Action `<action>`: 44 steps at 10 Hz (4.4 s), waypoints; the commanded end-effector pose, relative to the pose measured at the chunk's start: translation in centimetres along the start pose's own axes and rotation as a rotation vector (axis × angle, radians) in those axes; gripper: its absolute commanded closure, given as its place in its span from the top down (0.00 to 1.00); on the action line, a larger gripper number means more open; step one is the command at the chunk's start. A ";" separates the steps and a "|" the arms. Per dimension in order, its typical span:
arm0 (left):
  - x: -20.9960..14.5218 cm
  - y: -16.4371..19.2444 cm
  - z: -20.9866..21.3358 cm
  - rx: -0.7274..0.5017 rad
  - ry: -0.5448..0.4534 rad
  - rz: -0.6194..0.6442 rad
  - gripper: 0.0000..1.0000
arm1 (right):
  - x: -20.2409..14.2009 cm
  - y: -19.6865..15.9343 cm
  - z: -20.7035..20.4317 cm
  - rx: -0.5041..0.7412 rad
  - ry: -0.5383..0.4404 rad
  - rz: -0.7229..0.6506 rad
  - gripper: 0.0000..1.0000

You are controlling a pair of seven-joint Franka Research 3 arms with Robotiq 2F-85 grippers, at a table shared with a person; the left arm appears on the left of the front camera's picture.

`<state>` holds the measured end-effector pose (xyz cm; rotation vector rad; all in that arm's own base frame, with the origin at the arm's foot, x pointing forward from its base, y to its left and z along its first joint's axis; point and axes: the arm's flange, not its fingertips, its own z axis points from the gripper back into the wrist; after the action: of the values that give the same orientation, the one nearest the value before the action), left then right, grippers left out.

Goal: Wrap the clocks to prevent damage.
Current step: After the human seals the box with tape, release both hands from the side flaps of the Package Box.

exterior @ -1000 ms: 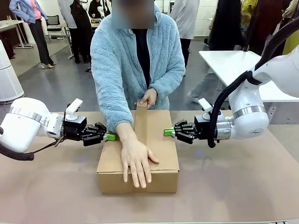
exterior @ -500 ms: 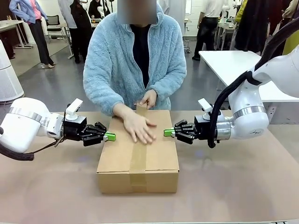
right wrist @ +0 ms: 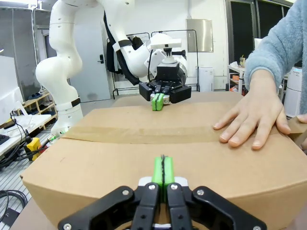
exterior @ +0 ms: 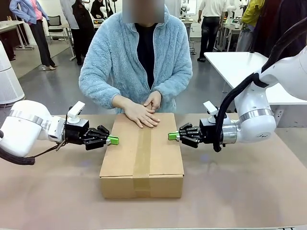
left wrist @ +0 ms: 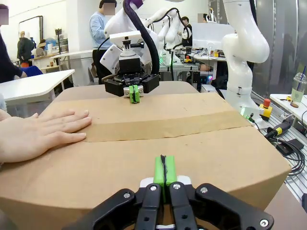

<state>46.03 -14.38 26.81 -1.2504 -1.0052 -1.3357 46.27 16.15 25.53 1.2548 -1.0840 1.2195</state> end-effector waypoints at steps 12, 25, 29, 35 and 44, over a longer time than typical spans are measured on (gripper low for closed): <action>-0.1 -0.1 0.0 0.003 0.008 0.002 0.00 | -0.3 0.2 -0.2 -0.016 -0.004 0.006 0.01; 16.9 0.3 6.7 -0.099 0.438 -0.045 0.00 | 17.0 7.2 0.4 -0.099 0.517 -0.037 0.01; 24.9 -3.1 11.2 -0.077 0.719 0.021 0.00 | 27.9 15.9 1.7 -0.272 0.742 -0.006 0.01; 27.0 -5.2 12.6 -0.026 0.770 0.020 0.00 | 30.5 17.7 2.0 -0.322 0.762 0.025 0.01; 27.0 -5.2 12.6 -0.026 0.770 0.020 0.00 | 30.5 17.7 2.0 -0.322 0.762 0.025 0.01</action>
<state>43.72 -4.60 55.21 -0.6575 -0.4262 -1.6240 30.98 14.36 57.68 0.4687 -0.6912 1.3307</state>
